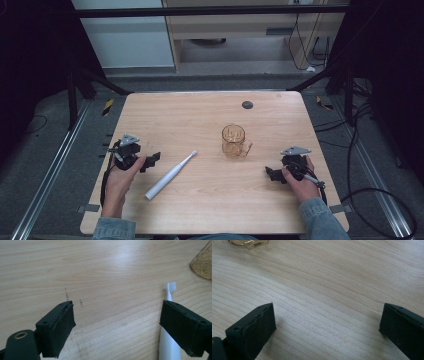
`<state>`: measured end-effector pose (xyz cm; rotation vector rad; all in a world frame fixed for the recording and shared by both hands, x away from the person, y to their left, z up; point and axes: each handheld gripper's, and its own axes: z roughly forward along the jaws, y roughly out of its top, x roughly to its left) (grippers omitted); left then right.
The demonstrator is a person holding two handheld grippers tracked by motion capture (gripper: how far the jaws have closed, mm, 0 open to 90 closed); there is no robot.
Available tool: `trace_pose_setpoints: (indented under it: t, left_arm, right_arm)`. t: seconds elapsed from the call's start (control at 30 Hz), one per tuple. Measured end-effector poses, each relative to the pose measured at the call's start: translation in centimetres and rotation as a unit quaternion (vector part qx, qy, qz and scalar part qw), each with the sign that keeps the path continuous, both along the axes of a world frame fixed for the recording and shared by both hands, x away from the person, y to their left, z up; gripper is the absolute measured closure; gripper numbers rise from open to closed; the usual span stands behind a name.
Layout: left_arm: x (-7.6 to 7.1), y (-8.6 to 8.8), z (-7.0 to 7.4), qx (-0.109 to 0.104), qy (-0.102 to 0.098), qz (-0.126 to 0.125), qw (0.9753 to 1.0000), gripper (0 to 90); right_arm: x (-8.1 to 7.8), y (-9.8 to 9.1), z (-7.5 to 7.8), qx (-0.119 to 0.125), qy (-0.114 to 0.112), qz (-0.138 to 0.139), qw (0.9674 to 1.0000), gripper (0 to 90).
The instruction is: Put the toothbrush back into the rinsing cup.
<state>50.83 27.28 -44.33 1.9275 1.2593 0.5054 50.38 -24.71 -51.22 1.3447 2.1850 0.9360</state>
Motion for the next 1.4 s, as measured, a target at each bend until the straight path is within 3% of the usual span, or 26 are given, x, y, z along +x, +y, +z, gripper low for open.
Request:
trace_pose_setpoints:
  t: [0.27, 0.37, 0.43, 0.6, 0.63, 0.67, 0.7, 0.83, 1.0, 1.2, 1.3, 1.4]
  left_arm:
    - [-0.8, -1.4, 0.9, 0.027, -0.003, -0.023, 0.9994, 12.7]
    - [-1.0, -2.5, 1.1, 0.007, 0.003, -0.042, 0.9991, 15.4]
    - [-1.3, -3.6, 1.1, 0.014, 0.006, -0.053, 0.9985, 15.5]
    - [-0.6, -5.4, 1.1, 0.046, 0.023, -0.070, 0.9962, 14.5]
    - [-0.4, -5.7, 1.2, 0.060, 0.026, -0.073, 0.9951, 13.9]
    - [-0.1, -6.3, 1.5, 0.088, 0.025, -0.071, 0.9933, 13.4]
    - [0.1, -6.6, 1.8, 0.097, 0.026, -0.070, 0.9925, 12.4]
    - [1.1, -7.7, 3.1, 0.113, 0.025, -0.072, 0.9906, 10.6]
    - [1.9, -8.4, 3.9, 0.123, 0.035, -0.087, 0.9879, 10.5]
    - [2.4, -9.1, 3.9, 0.142, 0.056, -0.108, 0.9823, 9.9]
    - [1.8, -9.7, 3.8, 0.129, 0.042, -0.109, 0.9847, 9.7]
    - [1.8, -10.2, 3.6, 0.133, 0.042, -0.114, 0.9836, 6.7]
  right_arm:
    - [0.0, 0.0, 0.0, -0.002, -0.001, -0.001, 1.0000, 0.4]
    - [0.0, 0.0, 0.0, -0.002, -0.001, -0.001, 1.0000, 0.4]
    - [0.0, 0.0, 0.0, -0.002, -0.001, -0.001, 1.0000, 0.4]
    - [0.0, 0.0, 0.0, 0.001, 0.002, -0.002, 1.0000, 0.3]
    - [0.1, 0.0, 0.0, -0.001, 0.000, -0.001, 1.0000, 0.4]
    - [0.1, -0.1, 0.0, -0.001, 0.000, 0.003, 1.0000, 0.6]
    - [0.1, -0.2, 0.0, -0.004, -0.002, 0.005, 1.0000, 0.5]
    - [0.0, -0.2, 0.0, -0.004, -0.002, -0.002, 1.0000, 0.4]
    - [-0.1, -0.2, 0.0, -0.003, -0.001, -0.002, 1.0000, 0.4]
    - [-0.2, -0.2, 0.0, -0.003, -0.003, -0.005, 1.0000, 0.6]
    - [-0.4, -0.4, 0.0, -0.004, -0.003, -0.003, 1.0000, 0.6]
    - [-0.6, -0.6, 0.0, -0.004, -0.003, -0.006, 1.0000, 0.7]
